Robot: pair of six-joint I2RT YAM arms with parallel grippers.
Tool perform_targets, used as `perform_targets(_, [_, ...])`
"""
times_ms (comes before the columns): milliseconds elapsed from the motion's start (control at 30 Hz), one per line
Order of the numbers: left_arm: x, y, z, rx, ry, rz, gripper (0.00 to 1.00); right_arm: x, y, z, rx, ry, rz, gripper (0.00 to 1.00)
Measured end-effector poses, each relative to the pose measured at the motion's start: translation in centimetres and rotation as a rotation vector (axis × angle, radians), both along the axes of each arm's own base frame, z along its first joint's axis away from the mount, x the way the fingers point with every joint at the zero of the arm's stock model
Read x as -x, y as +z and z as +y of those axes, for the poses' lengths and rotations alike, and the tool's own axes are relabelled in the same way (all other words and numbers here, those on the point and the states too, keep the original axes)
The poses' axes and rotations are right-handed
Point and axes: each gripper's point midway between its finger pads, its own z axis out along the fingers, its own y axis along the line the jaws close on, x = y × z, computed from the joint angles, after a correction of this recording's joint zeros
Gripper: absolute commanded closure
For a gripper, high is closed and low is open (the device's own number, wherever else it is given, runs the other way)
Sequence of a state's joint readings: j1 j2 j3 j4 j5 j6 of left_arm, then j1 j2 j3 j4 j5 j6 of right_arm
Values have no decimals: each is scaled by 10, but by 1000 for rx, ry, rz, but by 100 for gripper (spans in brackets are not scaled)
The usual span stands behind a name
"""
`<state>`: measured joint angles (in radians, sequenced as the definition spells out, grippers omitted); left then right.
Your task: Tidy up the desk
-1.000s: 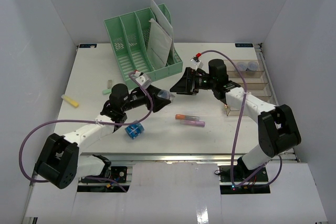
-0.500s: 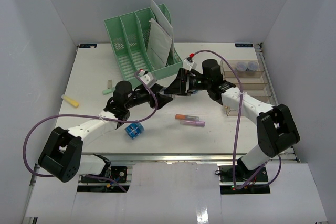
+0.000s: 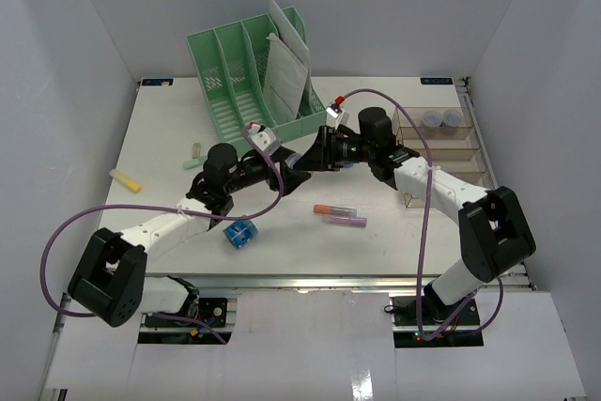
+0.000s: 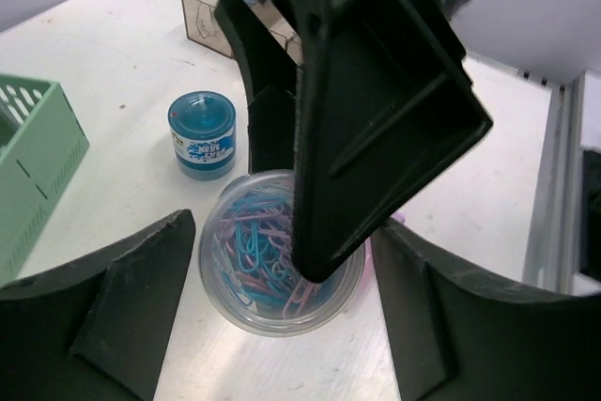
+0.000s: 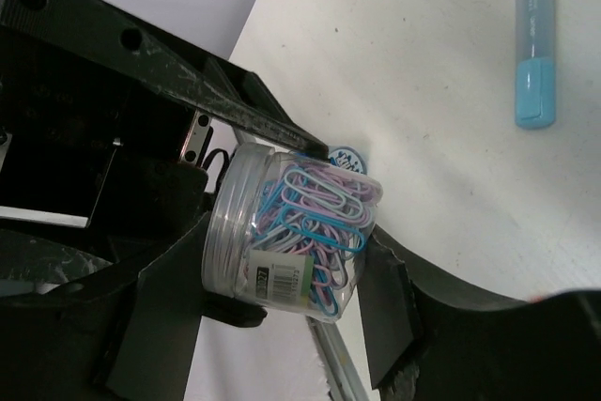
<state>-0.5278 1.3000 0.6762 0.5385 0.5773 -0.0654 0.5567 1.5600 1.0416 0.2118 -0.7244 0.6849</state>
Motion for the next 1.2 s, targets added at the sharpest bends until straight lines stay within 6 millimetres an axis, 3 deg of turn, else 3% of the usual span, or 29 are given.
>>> perform_targets(167, [0, 13, 6, 20, 40, -9, 2, -13, -4, -12, 36, -15, -100, 83])
perform_targets(233, [3, 19, 10, 15, 51, -7, 2, -29, -4, -30, 54, -55, -148, 86])
perform_targets(333, [10, 29, 18, 0, 71, 0, 2, -68, 0, -75, 92, -181, -237, 91])
perform_targets(533, [27, 32, 47, -76, 158, 6, 2, -154, -13, -199, 374, -552, -459, 88])
perform_targets(633, [37, 19, 66, -126, 213, 17, 2, -180, -23, -234, 528, -641, -533, 88])
perform_targets(767, [51, 1, 85, -170, 259, 31, 2, -225, -32, -260, 667, -703, -591, 87])
perform_targets(867, [54, 0, 95, -179, 297, 20, 2, -251, -49, -279, 755, -734, -599, 85])
perform_targets(1033, [51, -2, 101, -195, 336, 19, 2, -259, -82, -299, 851, -734, -565, 82])
perform_targets(1200, [50, -9, 102, -215, 341, 41, 2, -263, -101, -315, 898, -735, -538, 77])
